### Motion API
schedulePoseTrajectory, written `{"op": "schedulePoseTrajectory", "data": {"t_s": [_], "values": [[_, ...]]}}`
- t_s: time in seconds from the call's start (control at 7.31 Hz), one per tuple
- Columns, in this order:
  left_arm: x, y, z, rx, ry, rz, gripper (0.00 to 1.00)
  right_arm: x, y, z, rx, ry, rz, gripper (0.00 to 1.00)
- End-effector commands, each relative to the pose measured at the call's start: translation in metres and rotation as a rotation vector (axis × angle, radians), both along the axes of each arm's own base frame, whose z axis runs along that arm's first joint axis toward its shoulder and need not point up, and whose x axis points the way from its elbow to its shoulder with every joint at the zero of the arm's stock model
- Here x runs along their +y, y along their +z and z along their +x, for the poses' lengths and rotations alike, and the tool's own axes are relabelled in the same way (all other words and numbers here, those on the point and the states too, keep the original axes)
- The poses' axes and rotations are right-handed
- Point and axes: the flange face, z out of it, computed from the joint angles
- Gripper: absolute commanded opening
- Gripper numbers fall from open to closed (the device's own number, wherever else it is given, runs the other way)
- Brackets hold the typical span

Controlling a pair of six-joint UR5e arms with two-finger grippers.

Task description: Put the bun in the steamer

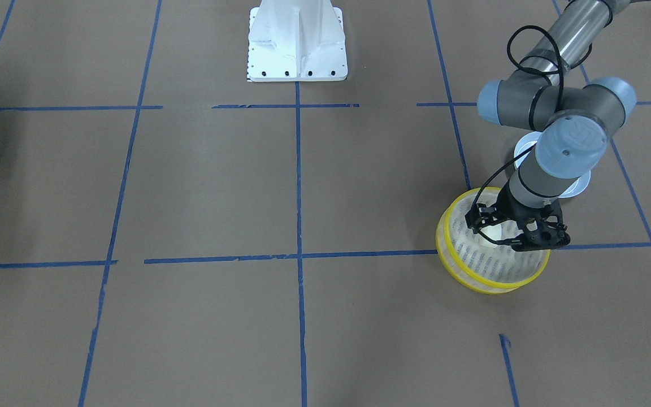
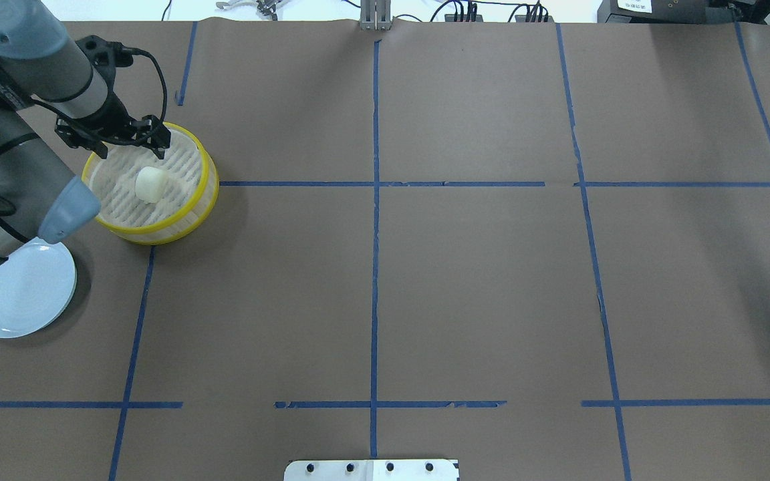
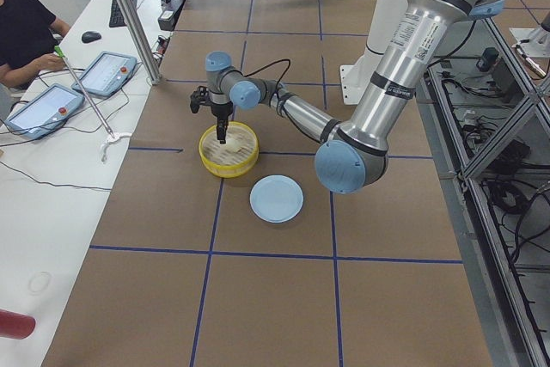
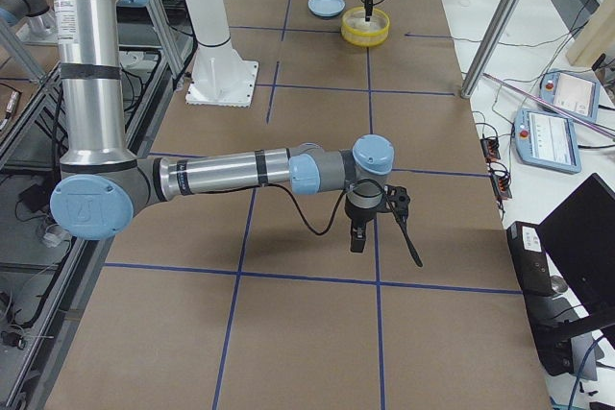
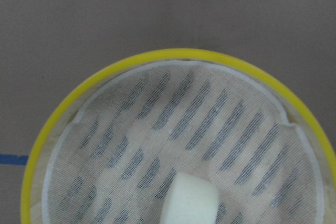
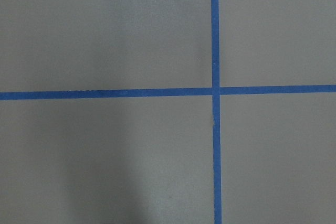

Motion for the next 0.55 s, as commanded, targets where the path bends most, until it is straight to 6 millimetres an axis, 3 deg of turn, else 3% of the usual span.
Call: {"op": "schedulePoseTrajectory", "data": {"t_s": [0.0, 0.14, 0.27, 0.41], "values": [[-0.001, -0.052, -0.098, -0.031, -0.029, 0.053, 1.00, 0.000, 0.000, 0.000, 0.000, 0.001, -0.001, 1.00], [-0.003, -0.067, -0.172, -0.041, -0.010, 0.136, 1.00, 0.000, 0.000, 0.000, 0.000, 0.001, -0.001, 1.00], [0.000, -0.049, -0.204, -0.006, 0.062, 0.161, 1.00, 0.000, 0.000, 0.000, 0.000, 0.001, -0.001, 1.00], [0.006, -0.012, -0.217, -0.032, 0.166, 0.213, 1.00, 0.000, 0.000, 0.000, 0.000, 0.001, -0.001, 1.00]]}}
